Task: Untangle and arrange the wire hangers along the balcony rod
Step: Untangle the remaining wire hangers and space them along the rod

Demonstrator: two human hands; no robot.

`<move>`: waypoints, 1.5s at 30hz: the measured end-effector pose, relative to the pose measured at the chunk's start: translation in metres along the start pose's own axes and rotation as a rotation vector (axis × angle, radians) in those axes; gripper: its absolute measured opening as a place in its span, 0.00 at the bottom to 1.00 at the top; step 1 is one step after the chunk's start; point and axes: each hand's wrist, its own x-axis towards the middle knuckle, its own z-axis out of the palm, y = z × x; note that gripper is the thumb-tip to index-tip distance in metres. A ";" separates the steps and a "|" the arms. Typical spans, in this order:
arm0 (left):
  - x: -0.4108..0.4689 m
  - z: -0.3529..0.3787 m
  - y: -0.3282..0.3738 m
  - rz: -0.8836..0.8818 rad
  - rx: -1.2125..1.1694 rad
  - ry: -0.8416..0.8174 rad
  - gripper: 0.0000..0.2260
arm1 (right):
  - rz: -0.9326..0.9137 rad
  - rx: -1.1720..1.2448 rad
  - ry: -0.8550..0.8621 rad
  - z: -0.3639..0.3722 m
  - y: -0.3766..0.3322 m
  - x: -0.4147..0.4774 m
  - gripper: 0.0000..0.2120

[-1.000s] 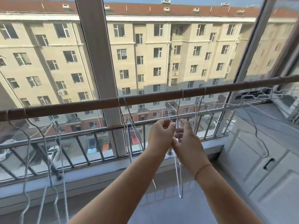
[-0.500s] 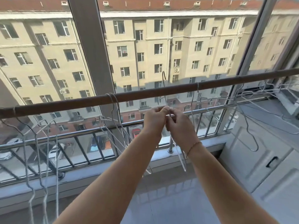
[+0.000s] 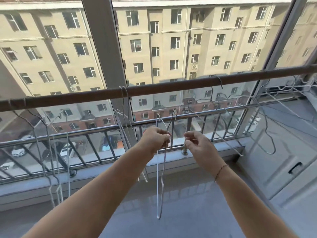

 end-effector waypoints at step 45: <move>-0.052 -0.037 0.043 0.243 -0.201 0.253 0.06 | -0.023 0.551 -0.218 0.010 -0.125 -0.010 0.10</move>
